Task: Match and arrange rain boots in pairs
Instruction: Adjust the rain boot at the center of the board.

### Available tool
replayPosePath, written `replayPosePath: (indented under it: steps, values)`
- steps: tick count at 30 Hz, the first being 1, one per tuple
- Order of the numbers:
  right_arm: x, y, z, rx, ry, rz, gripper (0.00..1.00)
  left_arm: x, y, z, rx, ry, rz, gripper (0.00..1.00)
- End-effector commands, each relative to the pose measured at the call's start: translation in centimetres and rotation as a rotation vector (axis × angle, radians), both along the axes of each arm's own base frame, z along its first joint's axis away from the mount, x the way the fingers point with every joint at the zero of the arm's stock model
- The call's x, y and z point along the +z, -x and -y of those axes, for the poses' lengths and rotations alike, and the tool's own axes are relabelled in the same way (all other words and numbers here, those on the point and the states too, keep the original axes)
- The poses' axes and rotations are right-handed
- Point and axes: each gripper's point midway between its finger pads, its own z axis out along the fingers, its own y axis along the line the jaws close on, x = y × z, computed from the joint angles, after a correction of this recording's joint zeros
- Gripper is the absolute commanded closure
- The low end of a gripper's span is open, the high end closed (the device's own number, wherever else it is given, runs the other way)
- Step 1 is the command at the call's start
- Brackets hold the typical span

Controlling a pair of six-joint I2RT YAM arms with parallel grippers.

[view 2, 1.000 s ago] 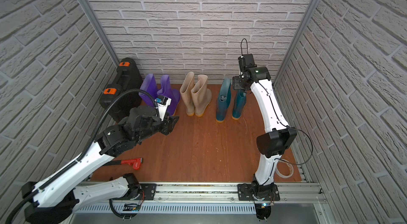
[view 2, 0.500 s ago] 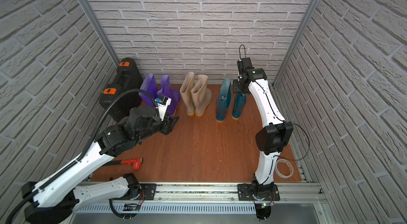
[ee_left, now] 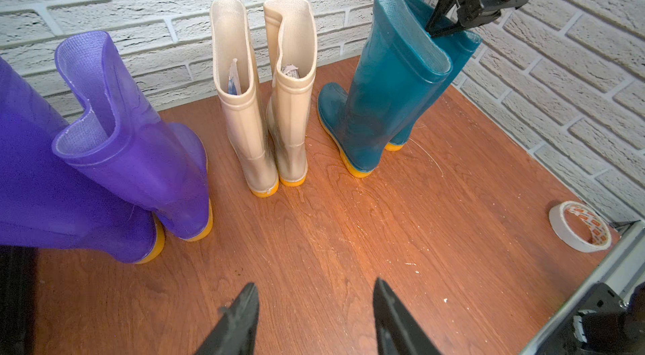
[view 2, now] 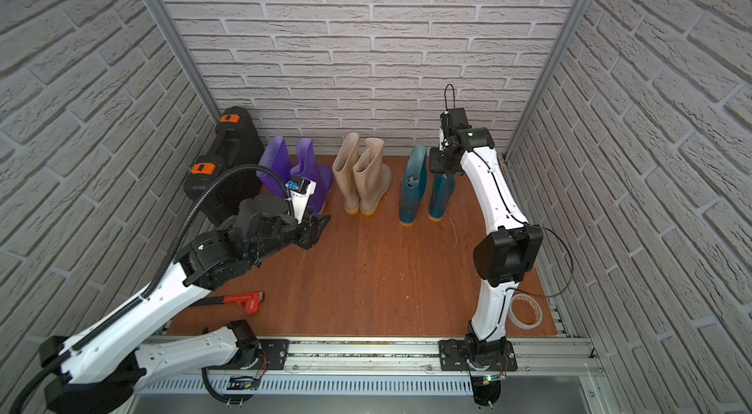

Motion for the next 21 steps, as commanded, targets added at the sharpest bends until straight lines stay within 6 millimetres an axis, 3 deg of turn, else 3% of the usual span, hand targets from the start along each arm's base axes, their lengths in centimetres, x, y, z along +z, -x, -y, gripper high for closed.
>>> replayPosePath:
  steps: [1, 21]
  values:
    - [2.7, 0.9, -1.5, 0.031, -0.097, 0.082, 0.94, 1.9, -0.1, 0.0, -0.005, 0.055, 0.052, 0.47]
    - [3.2, 2.9, -3.6, 0.075, -0.232, 0.114, 0.94, 2.0, -0.2, 0.1, -0.003, 0.058, 0.053, 0.47]
